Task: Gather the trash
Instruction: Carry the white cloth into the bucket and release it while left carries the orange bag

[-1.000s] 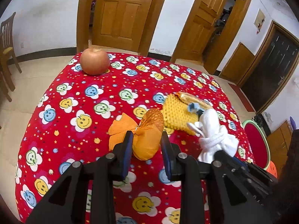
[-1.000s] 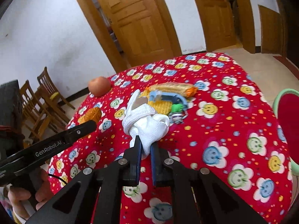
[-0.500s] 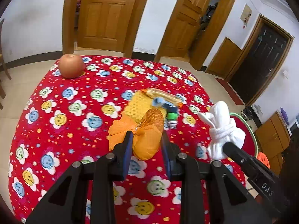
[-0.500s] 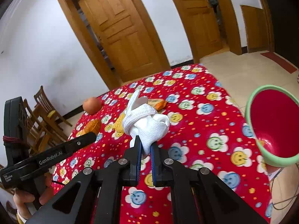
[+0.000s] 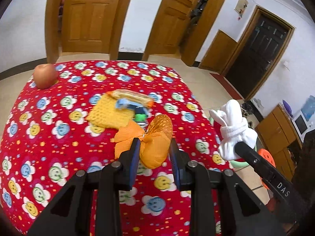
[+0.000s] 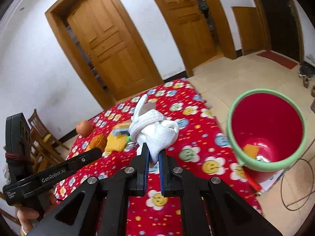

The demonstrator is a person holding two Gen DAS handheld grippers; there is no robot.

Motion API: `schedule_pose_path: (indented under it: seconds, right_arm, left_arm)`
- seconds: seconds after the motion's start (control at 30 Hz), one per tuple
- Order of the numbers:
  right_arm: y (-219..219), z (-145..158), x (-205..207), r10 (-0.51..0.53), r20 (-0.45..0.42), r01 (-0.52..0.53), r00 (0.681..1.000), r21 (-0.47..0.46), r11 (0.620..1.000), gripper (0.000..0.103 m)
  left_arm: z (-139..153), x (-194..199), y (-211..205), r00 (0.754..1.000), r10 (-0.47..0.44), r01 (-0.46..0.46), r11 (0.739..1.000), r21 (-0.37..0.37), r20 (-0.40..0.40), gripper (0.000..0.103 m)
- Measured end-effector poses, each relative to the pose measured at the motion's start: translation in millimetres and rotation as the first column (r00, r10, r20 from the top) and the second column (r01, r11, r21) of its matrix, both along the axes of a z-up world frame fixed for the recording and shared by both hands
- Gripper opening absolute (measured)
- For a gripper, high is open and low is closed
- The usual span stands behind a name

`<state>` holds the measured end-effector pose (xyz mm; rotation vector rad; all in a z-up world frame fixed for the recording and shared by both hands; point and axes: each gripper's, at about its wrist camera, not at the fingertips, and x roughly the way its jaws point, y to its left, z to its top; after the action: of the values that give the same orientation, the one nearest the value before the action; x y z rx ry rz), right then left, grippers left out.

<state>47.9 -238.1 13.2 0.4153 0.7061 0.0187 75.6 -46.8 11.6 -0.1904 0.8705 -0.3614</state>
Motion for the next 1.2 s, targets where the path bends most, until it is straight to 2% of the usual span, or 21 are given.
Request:
schedule_pose_path:
  seconds: [0.23, 0.47, 0.87, 1.2]
  right_arm:
    - [-35.7, 4.8, -15.8, -0.11, 0.005, 0.11, 0.994, -0.018, 0.994, 0.008]
    - [-77.5, -3.4, -25.2, -0.216, -0.017, 0.216, 0.976, -0.017, 0.976, 0.008]
    - [-138.3, -42.0, -25.9, -0.354, -0.114, 0.356, 0.928, -0.001, 0.934, 0.01]
    - [-169.0, -66.1, -19.2, -0.392, -0.167, 0.397, 0.905, -0.001, 0.918, 0.013]
  left_arm:
    - [2.6, 3.9, -34.4, 0.997, -0.071, 0.071, 0.997, -0.006, -0.004, 0.029]
    - [4.6, 8.8, -67.8, 0.991, -0.132, 0.132, 0.991, 0.013, 0.0, 0.029]
    - [-2.9, 18.9, -124.8, 0.974, -0.225, 0.227, 0.972, 0.059, -0.028, 0.029]
    - [-13.5, 25.5, -162.9, 0.958, -0.283, 0.286, 0.954, 0.085, -0.047, 0.029]
